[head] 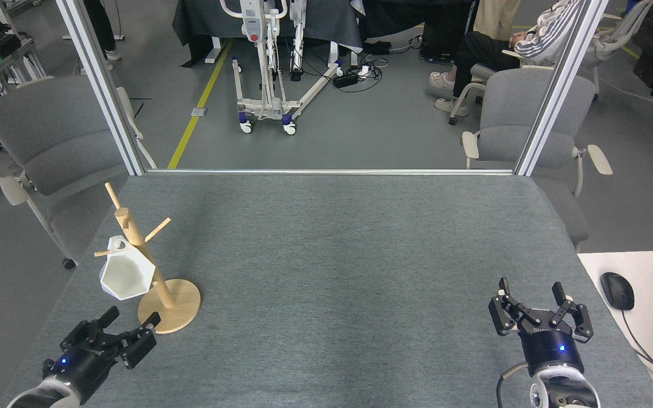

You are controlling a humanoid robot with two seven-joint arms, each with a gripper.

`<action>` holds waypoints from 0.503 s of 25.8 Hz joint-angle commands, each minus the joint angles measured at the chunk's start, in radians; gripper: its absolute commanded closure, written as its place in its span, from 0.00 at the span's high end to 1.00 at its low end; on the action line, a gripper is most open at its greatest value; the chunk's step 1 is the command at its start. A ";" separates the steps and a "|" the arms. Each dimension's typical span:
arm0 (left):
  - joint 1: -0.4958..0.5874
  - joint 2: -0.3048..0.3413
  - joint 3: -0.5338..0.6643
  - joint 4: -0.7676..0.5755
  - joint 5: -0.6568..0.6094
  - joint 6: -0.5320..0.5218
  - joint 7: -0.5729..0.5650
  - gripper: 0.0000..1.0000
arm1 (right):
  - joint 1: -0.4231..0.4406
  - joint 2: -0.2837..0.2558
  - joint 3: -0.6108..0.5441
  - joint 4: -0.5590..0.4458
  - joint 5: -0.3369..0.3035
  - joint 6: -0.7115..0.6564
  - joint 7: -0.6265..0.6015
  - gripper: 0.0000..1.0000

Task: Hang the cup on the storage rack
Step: 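Open the left gripper and pull it back from the cup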

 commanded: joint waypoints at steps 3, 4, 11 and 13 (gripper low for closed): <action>0.014 -0.052 -0.002 0.017 0.000 0.000 0.001 0.97 | -0.001 0.001 0.000 0.000 0.000 0.000 -0.001 0.99; 0.024 -0.069 -0.002 0.015 -0.002 0.000 0.002 0.97 | -0.001 0.001 0.000 0.000 0.000 0.000 -0.001 0.99; 0.033 -0.156 -0.028 0.009 -0.008 0.000 0.001 0.97 | -0.001 0.003 0.000 0.003 0.000 0.001 -0.001 0.99; 0.030 -0.193 -0.045 0.004 -0.009 0.000 0.002 0.97 | -0.001 0.003 -0.002 0.003 0.000 0.001 -0.001 0.99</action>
